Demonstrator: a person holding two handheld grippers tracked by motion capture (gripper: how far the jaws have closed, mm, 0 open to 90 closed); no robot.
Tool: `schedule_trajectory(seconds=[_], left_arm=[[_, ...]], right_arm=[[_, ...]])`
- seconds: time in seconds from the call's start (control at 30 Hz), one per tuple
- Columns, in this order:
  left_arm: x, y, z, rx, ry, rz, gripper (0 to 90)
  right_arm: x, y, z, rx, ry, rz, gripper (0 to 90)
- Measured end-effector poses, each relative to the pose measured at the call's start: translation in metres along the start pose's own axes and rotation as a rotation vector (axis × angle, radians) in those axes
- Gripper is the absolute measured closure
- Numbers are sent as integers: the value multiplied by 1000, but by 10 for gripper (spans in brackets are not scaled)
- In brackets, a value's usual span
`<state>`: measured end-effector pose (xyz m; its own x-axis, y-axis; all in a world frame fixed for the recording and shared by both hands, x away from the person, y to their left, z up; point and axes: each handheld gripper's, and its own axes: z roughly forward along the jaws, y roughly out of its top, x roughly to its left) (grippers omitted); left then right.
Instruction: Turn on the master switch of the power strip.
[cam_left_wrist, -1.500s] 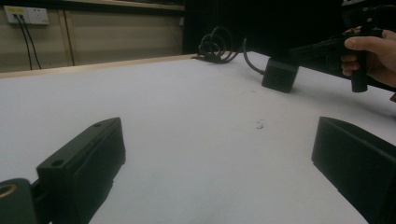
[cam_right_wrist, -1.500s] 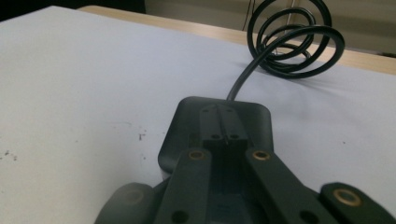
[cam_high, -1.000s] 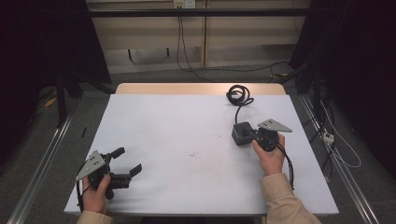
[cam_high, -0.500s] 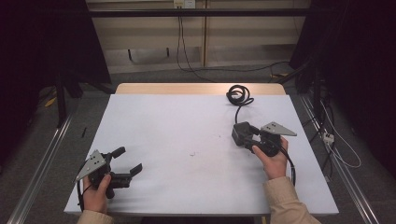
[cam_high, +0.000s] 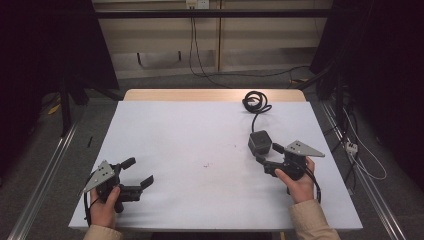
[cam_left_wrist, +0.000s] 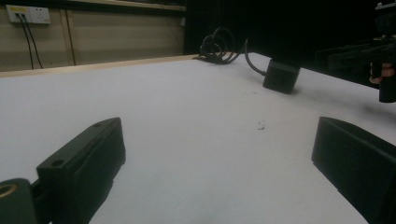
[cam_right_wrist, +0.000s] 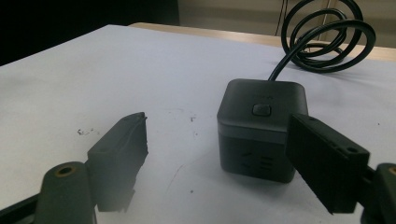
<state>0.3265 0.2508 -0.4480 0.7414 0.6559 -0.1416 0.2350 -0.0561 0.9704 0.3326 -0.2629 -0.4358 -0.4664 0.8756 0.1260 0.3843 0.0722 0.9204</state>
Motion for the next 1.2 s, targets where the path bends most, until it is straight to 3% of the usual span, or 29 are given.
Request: schedule_trajectory(seconds=[1.2], left_arm=[[1, -1, 0, 2, 10, -1, 23]], right_arm=[[1, -29, -35, 28, 1, -30, 132]])
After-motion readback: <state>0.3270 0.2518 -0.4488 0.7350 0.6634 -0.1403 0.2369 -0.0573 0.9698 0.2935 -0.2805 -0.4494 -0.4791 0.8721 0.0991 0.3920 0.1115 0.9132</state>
